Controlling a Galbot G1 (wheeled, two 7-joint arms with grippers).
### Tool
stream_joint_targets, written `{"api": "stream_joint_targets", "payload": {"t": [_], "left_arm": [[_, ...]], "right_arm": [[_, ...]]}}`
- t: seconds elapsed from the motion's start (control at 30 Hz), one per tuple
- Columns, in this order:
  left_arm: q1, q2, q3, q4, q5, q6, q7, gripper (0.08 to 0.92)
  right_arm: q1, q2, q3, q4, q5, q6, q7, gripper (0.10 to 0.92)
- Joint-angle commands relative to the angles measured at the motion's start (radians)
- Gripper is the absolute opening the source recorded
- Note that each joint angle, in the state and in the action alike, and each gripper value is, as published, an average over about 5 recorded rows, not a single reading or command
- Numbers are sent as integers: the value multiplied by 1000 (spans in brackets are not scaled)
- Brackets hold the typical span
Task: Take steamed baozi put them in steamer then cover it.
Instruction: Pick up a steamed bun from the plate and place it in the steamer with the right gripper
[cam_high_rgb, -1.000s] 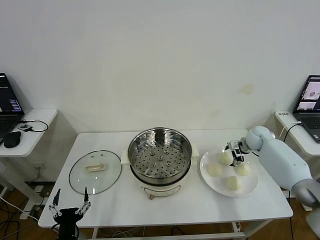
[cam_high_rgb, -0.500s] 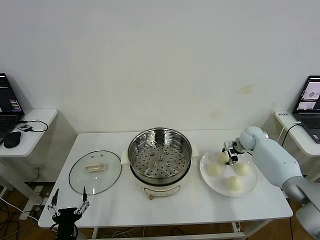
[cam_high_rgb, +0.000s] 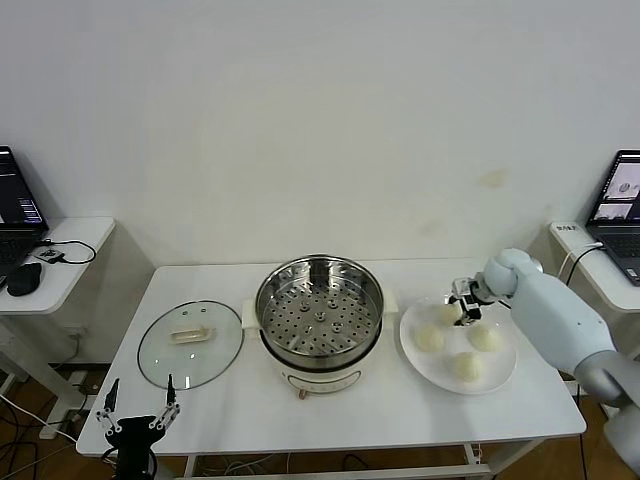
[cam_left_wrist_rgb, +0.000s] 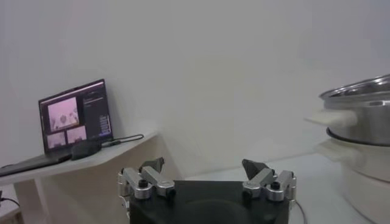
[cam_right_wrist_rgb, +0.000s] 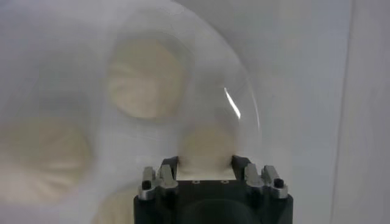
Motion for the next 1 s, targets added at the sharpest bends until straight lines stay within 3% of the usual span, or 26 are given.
{"api": "stream_joint_targets", "payload": {"t": [0.03, 0.27, 0.5, 0.8, 1.0], "left_arm": [[1, 8, 5, -4, -16, 5, 3, 823], [-2, 20, 12, -6, -36, 5, 6, 823], [-9, 29, 12, -6, -52, 3, 5, 823], [-18, 41, 1, -2, -71, 2, 6, 823], [-25, 38, -4, 0, -77, 2, 7, 823]], "right_arm": [[148, -165, -143, 228, 207, -28, -7, 584], [431, -240, -358, 370, 435, -73, -5, 588], [701, -139, -562, 448, 631, -104, 17, 588], [728, 75, -666, 436, 696, -72, 66, 585], [683, 178, -745, 418, 606, 11, 89, 585]]}}
